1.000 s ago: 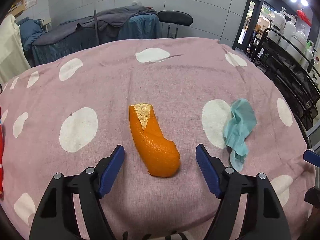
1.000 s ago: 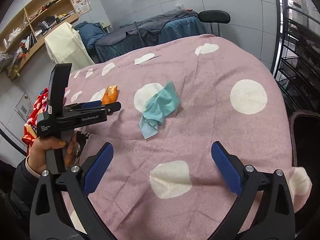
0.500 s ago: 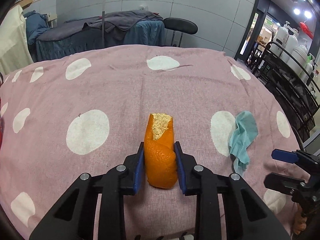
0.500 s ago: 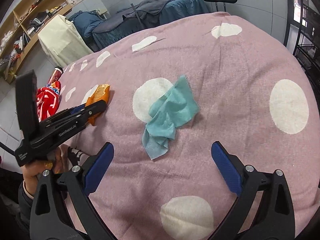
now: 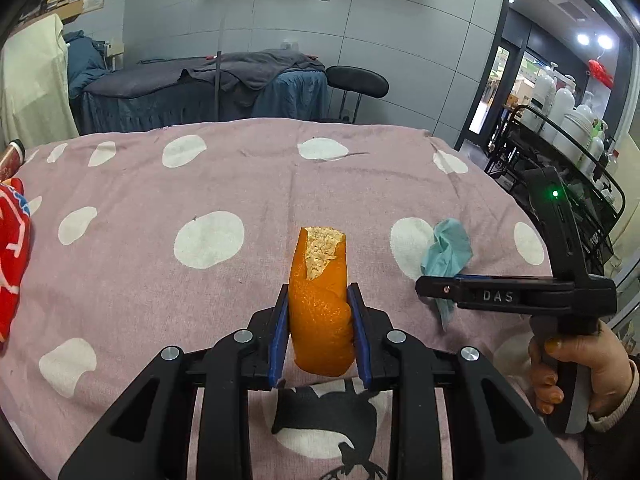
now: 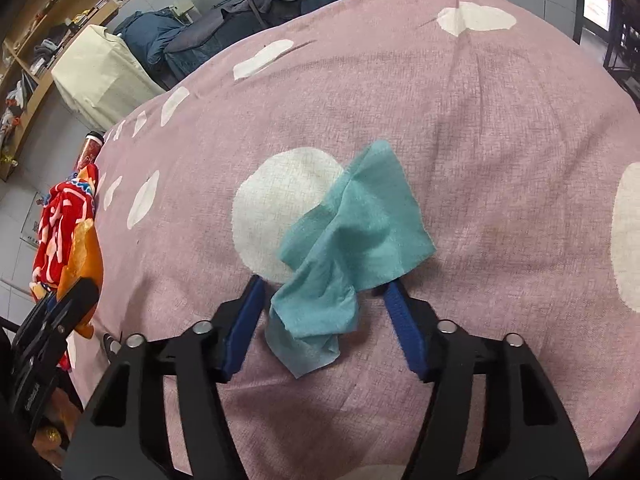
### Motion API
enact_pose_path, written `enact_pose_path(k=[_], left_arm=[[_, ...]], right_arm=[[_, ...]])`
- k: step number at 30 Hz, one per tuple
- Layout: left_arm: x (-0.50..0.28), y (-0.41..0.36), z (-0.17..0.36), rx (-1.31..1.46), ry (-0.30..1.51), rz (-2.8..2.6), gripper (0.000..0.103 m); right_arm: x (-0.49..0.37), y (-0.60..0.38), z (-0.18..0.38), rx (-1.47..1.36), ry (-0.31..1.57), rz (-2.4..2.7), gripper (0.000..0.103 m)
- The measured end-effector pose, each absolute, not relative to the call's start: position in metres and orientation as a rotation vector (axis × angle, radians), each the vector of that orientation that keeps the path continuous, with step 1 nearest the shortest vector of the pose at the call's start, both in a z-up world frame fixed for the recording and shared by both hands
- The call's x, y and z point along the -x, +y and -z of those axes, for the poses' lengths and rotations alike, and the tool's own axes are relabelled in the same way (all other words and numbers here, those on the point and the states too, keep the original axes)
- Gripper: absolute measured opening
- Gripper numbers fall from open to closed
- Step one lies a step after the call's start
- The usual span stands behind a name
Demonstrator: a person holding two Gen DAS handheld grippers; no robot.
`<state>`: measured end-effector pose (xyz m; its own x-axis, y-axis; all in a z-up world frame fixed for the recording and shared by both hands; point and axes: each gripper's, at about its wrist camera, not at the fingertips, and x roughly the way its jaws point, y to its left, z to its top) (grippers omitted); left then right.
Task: Collect trash
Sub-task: 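Grasp the orange peel with the left tool while the right tool grasps the teal cloth, then carry the teal cloth into the brown bin and open the right tool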
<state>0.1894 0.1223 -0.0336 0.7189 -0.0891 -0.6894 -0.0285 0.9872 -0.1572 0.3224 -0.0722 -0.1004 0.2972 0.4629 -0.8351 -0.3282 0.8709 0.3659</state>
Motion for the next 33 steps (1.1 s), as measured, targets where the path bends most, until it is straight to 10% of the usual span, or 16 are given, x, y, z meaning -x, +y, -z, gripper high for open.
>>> enact_pose_path(k=[7, 33], left_arm=[[-0.177, 0.114, 0.035, 0.163, 0.768, 0.049, 0.028], [-0.151, 0.035, 0.022, 0.119, 0.739, 0.219, 0.028]], right_arm=[[-0.322, -0.089, 0.100, -0.222, 1.140, -0.532, 0.017], [-0.201, -0.185, 0.010, -0.129, 0.766, -0.465, 0.015]])
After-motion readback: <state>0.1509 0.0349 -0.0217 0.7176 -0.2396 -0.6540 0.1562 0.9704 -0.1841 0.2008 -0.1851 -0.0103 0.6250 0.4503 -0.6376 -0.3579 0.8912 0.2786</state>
